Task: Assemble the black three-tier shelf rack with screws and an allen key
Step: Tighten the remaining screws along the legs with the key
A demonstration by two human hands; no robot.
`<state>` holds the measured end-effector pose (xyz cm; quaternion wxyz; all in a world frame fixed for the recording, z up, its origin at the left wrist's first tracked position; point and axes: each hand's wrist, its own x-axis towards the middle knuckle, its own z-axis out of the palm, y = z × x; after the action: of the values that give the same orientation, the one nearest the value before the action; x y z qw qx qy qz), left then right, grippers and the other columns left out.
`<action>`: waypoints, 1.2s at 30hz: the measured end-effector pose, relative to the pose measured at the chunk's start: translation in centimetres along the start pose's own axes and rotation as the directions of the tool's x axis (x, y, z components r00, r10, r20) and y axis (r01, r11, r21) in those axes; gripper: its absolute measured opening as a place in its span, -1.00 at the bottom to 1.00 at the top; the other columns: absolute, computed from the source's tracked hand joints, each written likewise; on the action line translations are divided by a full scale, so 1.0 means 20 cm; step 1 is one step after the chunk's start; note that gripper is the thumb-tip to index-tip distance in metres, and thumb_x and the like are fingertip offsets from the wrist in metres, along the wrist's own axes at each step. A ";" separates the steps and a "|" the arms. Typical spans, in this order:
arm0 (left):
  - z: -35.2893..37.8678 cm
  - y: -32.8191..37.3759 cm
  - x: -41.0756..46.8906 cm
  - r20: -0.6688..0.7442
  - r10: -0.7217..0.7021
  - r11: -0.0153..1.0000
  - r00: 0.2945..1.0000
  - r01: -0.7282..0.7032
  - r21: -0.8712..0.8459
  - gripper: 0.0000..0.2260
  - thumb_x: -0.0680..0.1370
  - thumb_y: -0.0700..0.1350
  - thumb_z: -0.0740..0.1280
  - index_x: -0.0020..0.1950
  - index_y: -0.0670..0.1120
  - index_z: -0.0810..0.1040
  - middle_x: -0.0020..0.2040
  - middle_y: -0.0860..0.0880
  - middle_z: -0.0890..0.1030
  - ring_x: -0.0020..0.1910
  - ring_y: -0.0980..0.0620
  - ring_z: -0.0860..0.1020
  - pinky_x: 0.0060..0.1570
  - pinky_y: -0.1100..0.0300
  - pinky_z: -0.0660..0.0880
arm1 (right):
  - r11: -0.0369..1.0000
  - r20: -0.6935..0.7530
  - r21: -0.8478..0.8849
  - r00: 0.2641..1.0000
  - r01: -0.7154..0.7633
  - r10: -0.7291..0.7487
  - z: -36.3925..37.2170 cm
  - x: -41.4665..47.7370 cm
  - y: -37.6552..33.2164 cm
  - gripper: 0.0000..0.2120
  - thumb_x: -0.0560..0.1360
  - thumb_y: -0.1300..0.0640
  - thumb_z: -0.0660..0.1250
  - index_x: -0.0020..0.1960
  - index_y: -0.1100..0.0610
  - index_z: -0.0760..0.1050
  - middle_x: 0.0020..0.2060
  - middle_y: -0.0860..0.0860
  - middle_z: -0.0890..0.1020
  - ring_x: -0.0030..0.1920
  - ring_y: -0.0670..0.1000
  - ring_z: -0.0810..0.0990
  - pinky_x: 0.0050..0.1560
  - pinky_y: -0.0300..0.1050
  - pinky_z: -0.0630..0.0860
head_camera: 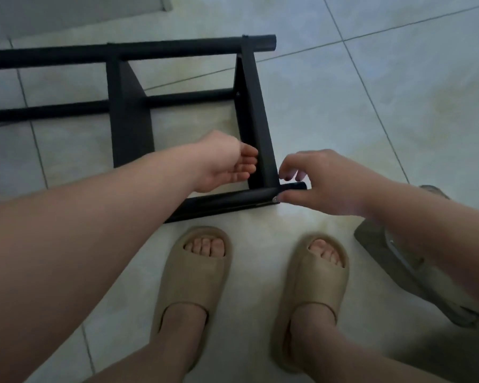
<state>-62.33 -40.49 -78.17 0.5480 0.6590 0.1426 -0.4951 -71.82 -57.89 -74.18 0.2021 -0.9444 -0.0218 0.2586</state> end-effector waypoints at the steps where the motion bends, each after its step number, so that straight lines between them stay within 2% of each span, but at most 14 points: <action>1: 0.00 -0.04 0.03 0.004 0.012 0.999 1.000 -0.012 0.045 -0.70 0.64 -0.34 0.02 -0.02 -0.17 0.54 -0.08 -0.11 0.61 -0.16 0.01 0.61 -0.20 0.23 0.59 | 1.000 0.030 -0.018 1.000 -0.002 0.002 0.03 0.01 0.01 -0.66 0.46 -0.16 0.47 0.10 0.03 0.55 -0.05 -0.09 0.61 0.01 0.01 0.56 0.04 -0.04 0.50; 4: 0.00 -0.10 0.08 0.098 0.034 0.985 0.995 -0.050 0.167 -0.67 0.61 -0.40 0.03 0.01 -0.15 0.55 0.02 -0.17 0.68 -0.01 -0.06 0.70 -0.03 0.18 0.64 | 0.999 0.027 0.048 1.000 -0.002 0.000 0.08 0.01 0.04 -0.70 0.41 -0.22 0.47 -0.06 -0.04 0.51 -0.26 -0.12 0.58 -0.20 -0.08 0.53 -0.11 -0.04 0.48; 6: 0.00 -0.11 0.09 0.186 0.049 0.954 0.981 -0.101 0.281 -0.60 0.55 -0.45 0.04 -0.06 -0.09 0.59 -0.05 -0.11 0.73 -0.10 0.03 0.72 -0.12 0.23 0.63 | 0.994 -0.009 0.111 1.000 0.006 -0.005 0.10 0.01 0.04 -0.73 0.40 -0.21 0.48 -0.13 -0.07 0.49 -0.34 -0.12 0.55 -0.28 -0.13 0.50 -0.22 -0.11 0.41; 8: -0.01 -0.10 0.08 0.245 0.065 0.891 0.967 -0.167 0.421 -0.58 0.53 -0.45 0.10 -0.11 -0.03 0.64 -0.16 0.00 0.74 -0.22 0.17 0.69 -0.25 0.34 0.57 | 0.987 -0.048 0.162 0.999 -0.012 0.020 0.11 0.01 0.04 -0.72 0.37 -0.22 0.48 -0.14 -0.04 0.52 -0.36 -0.11 0.55 -0.26 -0.13 0.50 -0.24 -0.15 0.40; 11: 0.01 -0.10 0.06 0.285 0.050 0.808 0.957 -0.206 0.552 -0.66 0.54 -0.40 0.21 -0.03 -0.03 0.66 -0.18 0.07 0.72 -0.29 0.22 0.63 -0.33 0.38 0.48 | 0.981 -0.063 0.183 0.995 -0.065 0.077 0.14 -0.02 0.02 -0.67 0.34 -0.23 0.48 -0.12 0.01 0.57 -0.38 -0.09 0.56 -0.30 -0.09 0.51 -0.25 -0.10 0.43; 15: 0.05 -0.14 0.01 0.366 -0.114 0.772 0.923 -0.150 0.617 -0.64 0.57 -0.38 0.15 0.01 0.01 0.62 -0.07 0.03 0.73 -0.09 0.11 0.68 -0.04 0.19 0.59 | 0.980 -0.003 0.158 0.992 -0.125 0.127 0.22 -0.14 -0.03 -0.66 0.37 -0.26 0.48 -0.10 -0.02 0.54 -0.38 -0.10 0.55 -0.31 -0.13 0.50 -0.29 -0.06 0.43; 18: 0.07 -0.19 -0.01 0.398 -0.181 0.721 0.900 -0.154 0.676 -0.61 0.56 -0.41 0.11 0.12 -0.06 0.63 -0.01 -0.07 0.73 -0.01 0.00 0.69 0.05 0.09 0.60 | 0.972 0.078 0.145 0.982 -0.184 0.174 0.29 -0.20 -0.09 -0.64 0.36 -0.30 0.46 -0.11 -0.06 0.48 -0.34 -0.10 0.56 -0.29 -0.11 0.51 -0.28 -0.06 0.45; 21: 0.06 -0.21 0.00 0.418 -0.244 0.710 0.875 -0.132 0.691 -0.67 0.59 -0.38 0.18 0.23 -0.10 0.58 0.03 -0.09 0.72 0.02 -0.03 0.69 0.09 0.09 0.61 | 0.955 0.091 0.173 0.970 -0.239 0.227 0.33 -0.23 -0.11 -0.48 0.29 -0.36 0.43 0.04 -0.06 0.38 -0.12 -0.11 0.57 -0.14 -0.01 0.53 -0.15 0.00 0.49; 24: 0.03 -0.20 0.02 0.450 -0.289 0.752 0.845 -0.090 0.653 -0.74 0.60 -0.35 0.25 0.23 -0.12 0.56 0.00 -0.09 0.73 -0.02 0.01 0.71 0.06 0.16 0.63 | 0.981 -0.098 0.054 0.976 -0.188 0.192 0.33 -0.25 -0.10 -0.04 0.20 -0.44 0.40 0.43 0.02 0.23 0.27 0.02 0.39 0.23 0.11 0.41 0.21 0.05 0.46; 26: 0.01 -0.19 0.03 0.477 -0.311 0.784 0.822 -0.063 0.618 -0.79 0.61 -0.33 0.26 0.18 -0.13 0.57 -0.02 -0.09 0.73 -0.03 0.02 0.71 0.04 0.19 0.63 | 0.990 -0.105 -0.083 0.989 -0.112 0.103 0.30 -0.22 -0.10 0.22 0.18 -0.49 0.37 0.63 0.03 -0.04 0.55 0.10 0.12 0.55 0.21 0.11 0.50 0.16 0.19; 27: 0.00 -0.19 0.04 0.483 -0.313 0.799 0.818 -0.048 0.600 -0.80 0.62 -0.33 0.25 0.16 -0.12 0.57 -0.02 -0.10 0.73 -0.02 0.02 0.71 0.04 0.19 0.62 | 0.987 -0.078 -0.150 0.996 -0.056 0.045 0.29 -0.20 -0.09 0.27 0.20 -0.52 0.34 0.65 0.03 -0.17 0.62 0.08 -0.06 0.62 0.21 -0.09 0.55 0.19 0.02; 28: -0.01 -0.20 0.04 0.483 -0.307 0.814 0.820 -0.037 0.580 -0.82 0.62 -0.32 0.25 0.13 -0.12 0.58 -0.01 -0.10 0.73 -0.02 0.02 0.70 0.06 0.18 0.61 | 0.978 -0.045 -0.211 0.999 -0.003 -0.007 0.27 -0.17 -0.08 0.29 0.21 -0.54 0.29 0.66 0.05 -0.25 0.64 0.08 -0.20 0.63 0.20 -0.24 0.57 0.21 -0.11; 30: -0.03 -0.21 0.04 0.479 -0.275 0.843 0.833 -0.030 0.537 -0.84 0.63 -0.30 0.26 0.07 -0.10 0.60 -0.03 -0.08 0.74 -0.03 0.03 0.70 0.05 0.19 0.59 | 0.950 0.023 -0.307 0.998 0.059 -0.055 0.24 -0.11 -0.07 0.31 0.24 -0.57 0.21 0.64 0.12 -0.32 0.62 0.10 -0.32 0.60 0.17 -0.39 0.57 0.24 -0.26; 36: -0.06 -0.24 0.03 0.433 -0.142 0.887 0.890 -0.080 0.455 -0.93 0.64 -0.19 0.29 0.05 -0.09 0.56 -0.07 -0.03 0.74 -0.07 0.11 0.70 -0.06 0.26 0.59 | 0.910 0.127 -0.405 0.991 0.094 -0.046 0.18 -0.07 -0.09 0.35 0.29 -0.59 0.23 0.59 0.22 -0.43 0.57 0.15 -0.44 0.58 0.13 -0.44 0.54 0.17 -0.40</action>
<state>-64.89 -37.86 -81.51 0.3855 0.6333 -0.1000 -0.6636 -74.66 -55.11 -75.67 0.0074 -0.9480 -0.1208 0.2944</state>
